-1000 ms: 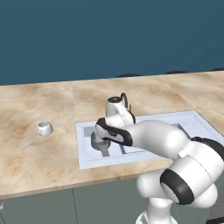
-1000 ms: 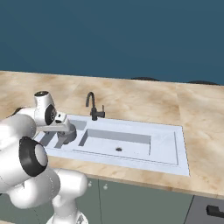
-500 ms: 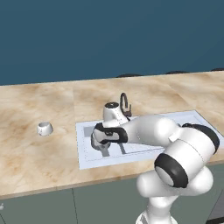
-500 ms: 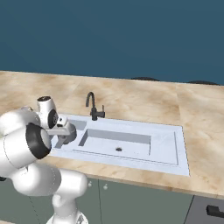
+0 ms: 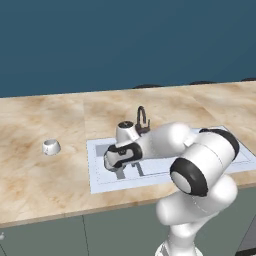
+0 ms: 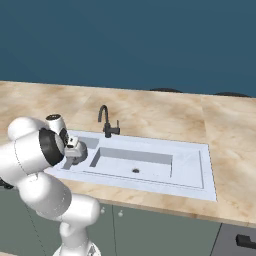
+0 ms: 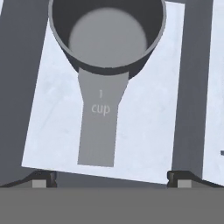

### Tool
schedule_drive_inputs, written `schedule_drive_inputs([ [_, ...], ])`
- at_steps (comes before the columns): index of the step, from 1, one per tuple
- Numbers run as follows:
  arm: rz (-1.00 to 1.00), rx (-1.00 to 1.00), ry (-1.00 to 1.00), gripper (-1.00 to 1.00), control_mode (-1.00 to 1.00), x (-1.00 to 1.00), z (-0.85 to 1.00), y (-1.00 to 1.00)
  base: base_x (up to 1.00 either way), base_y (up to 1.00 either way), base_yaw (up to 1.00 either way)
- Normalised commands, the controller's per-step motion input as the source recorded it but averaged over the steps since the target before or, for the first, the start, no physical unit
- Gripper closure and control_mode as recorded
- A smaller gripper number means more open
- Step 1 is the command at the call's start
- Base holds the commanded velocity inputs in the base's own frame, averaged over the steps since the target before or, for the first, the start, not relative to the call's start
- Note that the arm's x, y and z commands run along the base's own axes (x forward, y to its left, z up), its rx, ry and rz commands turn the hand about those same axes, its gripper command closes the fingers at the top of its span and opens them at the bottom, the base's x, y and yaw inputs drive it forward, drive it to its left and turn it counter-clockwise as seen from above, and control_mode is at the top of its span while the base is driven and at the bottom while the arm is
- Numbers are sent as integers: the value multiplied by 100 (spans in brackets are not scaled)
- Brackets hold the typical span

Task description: Move any existing items from the left basin to the right basin for drying. Then move the mug from the counter to the left basin of the sink for washing.

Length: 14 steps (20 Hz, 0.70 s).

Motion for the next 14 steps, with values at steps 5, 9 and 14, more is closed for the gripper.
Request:
schedule_drive_inputs([
  [5,0,0,0,-100,-100,21,-21,8,0,0,0],
  [9,0,0,0,-100,-100,23,-20,9,0,0,0],
  [14,0,0,0,-100,-100,12,-15,8,0,0,0],
])
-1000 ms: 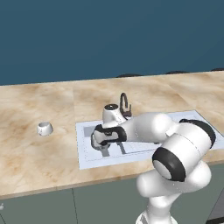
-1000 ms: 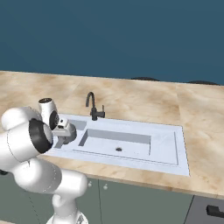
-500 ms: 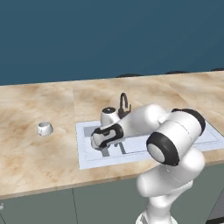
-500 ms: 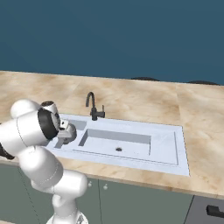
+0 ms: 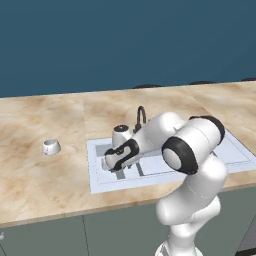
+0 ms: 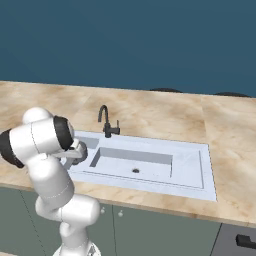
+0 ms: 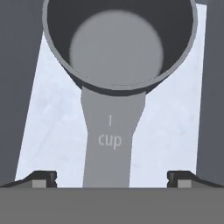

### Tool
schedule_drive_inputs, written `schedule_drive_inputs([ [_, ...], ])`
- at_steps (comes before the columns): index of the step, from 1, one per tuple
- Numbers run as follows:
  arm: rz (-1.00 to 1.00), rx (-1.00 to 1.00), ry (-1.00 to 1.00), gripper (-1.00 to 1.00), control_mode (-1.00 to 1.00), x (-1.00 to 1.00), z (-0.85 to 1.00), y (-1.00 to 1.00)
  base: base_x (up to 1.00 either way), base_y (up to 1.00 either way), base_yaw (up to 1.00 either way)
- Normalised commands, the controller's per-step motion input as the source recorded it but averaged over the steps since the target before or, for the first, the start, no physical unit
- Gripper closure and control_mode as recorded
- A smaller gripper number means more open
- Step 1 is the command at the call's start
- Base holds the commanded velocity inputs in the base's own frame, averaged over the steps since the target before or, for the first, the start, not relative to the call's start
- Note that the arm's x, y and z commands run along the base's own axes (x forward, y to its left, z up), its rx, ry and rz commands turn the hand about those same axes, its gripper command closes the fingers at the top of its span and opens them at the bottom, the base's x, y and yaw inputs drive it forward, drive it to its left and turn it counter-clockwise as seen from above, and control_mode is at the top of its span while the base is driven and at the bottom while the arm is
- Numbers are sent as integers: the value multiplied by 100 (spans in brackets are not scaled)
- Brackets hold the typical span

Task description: Move any existing items from the left basin to the right basin for drying. Then move the mug from the counter to the left basin of the sink for washing.

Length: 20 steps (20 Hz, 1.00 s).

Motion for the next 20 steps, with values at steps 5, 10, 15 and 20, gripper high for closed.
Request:
schedule_drive_inputs([
  [5,-4,0,0,-100,-100,-2,-10,0,0,0,0],
  [10,-6,0,0,-100,-100,0,-11,0,0,0,0],
  [15,-4,0,0,-100,-100,0,-11,0,0,0,0],
  [20,-2,0,0,-100,-100,1,-13,2,0,0,0],
])
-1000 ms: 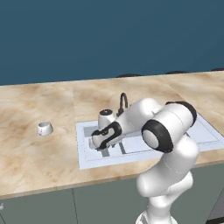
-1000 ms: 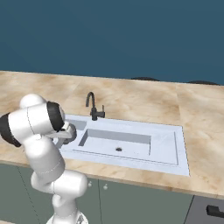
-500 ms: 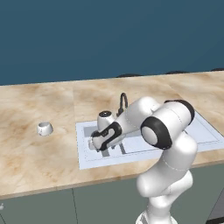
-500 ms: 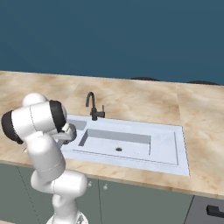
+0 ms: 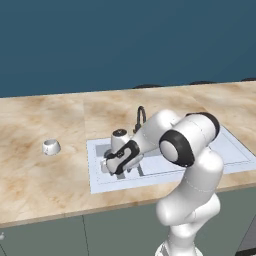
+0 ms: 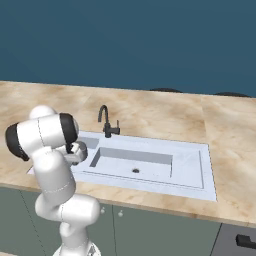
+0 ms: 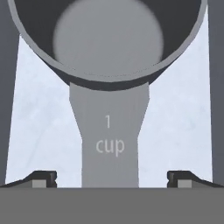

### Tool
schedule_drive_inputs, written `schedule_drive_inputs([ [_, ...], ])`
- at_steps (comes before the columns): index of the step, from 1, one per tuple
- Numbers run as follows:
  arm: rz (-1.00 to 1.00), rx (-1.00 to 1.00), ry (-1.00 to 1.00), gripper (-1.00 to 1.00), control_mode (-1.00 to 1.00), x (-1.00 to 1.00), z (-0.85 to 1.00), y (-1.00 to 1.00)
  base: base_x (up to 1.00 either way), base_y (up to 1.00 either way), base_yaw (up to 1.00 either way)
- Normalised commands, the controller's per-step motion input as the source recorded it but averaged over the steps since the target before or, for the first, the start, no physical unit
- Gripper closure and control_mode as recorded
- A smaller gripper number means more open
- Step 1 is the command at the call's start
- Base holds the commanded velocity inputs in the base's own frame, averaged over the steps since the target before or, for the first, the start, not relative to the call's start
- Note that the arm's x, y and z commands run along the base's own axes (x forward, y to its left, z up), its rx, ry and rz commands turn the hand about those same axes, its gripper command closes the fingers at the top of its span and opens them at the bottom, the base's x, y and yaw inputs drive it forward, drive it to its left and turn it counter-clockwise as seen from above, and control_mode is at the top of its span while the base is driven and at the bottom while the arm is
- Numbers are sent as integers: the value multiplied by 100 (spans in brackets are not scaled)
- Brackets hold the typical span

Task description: Move any existing items from the left basin to the right basin for drying. Then move the mug from the counter to the left basin of the sink for washing.

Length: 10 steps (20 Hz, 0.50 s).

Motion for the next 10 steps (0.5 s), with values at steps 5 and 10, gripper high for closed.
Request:
schedule_drive_inputs([
  [5,-1,0,0,-100,-100,3,-16,2,0,0,0],
  [10,0,0,0,-100,-100,8,-15,4,0,0,0],
])
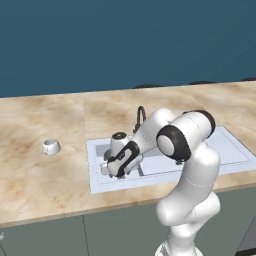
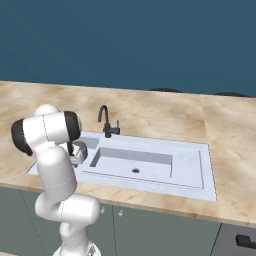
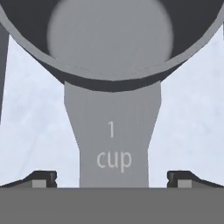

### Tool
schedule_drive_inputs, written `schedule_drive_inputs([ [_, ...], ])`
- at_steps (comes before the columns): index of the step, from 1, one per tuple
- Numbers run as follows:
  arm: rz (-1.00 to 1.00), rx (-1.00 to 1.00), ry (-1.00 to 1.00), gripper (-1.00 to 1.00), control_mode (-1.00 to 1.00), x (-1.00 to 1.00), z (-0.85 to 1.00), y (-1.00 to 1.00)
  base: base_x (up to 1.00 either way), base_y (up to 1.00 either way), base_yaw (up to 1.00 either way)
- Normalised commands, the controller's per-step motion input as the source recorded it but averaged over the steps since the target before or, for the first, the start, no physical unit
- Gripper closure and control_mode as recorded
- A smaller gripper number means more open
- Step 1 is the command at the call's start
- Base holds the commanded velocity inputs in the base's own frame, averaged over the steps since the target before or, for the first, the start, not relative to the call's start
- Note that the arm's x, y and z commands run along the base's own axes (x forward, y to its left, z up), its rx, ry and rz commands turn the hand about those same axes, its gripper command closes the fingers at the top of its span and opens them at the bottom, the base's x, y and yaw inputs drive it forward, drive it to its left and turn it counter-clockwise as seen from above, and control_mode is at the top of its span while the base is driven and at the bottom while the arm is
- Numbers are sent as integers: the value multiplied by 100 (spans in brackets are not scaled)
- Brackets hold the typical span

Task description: Move any existing items from the left basin to the right basin for drying. Then move the mug from the counter to the left basin of the sink for washing.

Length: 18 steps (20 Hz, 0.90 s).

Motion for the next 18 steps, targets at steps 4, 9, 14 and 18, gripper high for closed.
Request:
schedule_drive_inputs([
  [4,0,0,0,100,-100,8,-19,5,0,0,0],
  [9,0,0,0,100,-100,5,-5,4,0,0,0],
  [14,0,0,0,100,-100,0,0,0,0,0,0],
  [18,-12,-2,-2,100,-100,-1,18,0,0,0,0],
])
